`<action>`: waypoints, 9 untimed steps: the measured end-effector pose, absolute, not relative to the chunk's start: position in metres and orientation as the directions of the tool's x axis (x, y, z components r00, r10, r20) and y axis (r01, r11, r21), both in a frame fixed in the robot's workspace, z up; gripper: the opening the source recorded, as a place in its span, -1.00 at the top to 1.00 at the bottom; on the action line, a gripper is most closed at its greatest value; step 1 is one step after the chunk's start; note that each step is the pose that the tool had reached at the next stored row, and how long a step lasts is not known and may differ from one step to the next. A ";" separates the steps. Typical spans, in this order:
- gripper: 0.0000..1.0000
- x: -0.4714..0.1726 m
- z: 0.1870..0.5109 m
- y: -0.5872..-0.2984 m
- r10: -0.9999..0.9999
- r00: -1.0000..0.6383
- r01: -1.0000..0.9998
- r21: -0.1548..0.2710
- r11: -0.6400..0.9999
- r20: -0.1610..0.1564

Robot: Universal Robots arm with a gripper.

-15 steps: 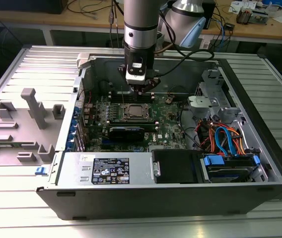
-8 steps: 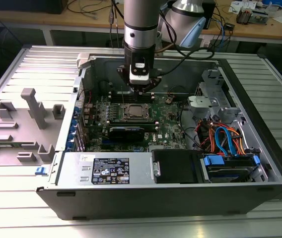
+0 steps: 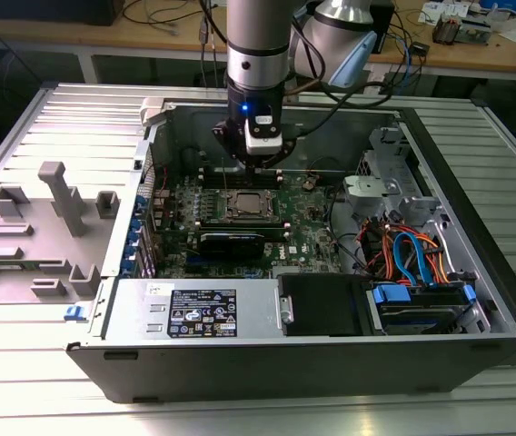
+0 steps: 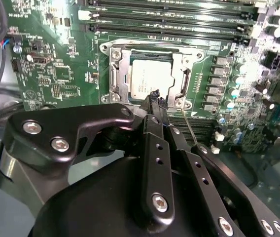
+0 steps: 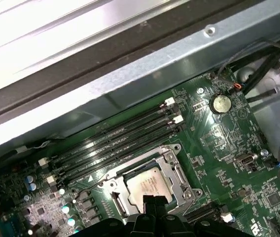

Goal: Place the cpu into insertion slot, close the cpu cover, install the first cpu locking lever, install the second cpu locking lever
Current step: 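Install the first cpu locking lever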

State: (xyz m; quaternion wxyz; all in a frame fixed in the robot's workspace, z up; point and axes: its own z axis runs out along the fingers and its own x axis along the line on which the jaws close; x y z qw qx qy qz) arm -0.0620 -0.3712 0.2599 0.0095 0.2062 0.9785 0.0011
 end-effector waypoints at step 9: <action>0.79 -0.062 0.259 -0.371 0.292 -0.956 0.292 0.003 0.956 -0.019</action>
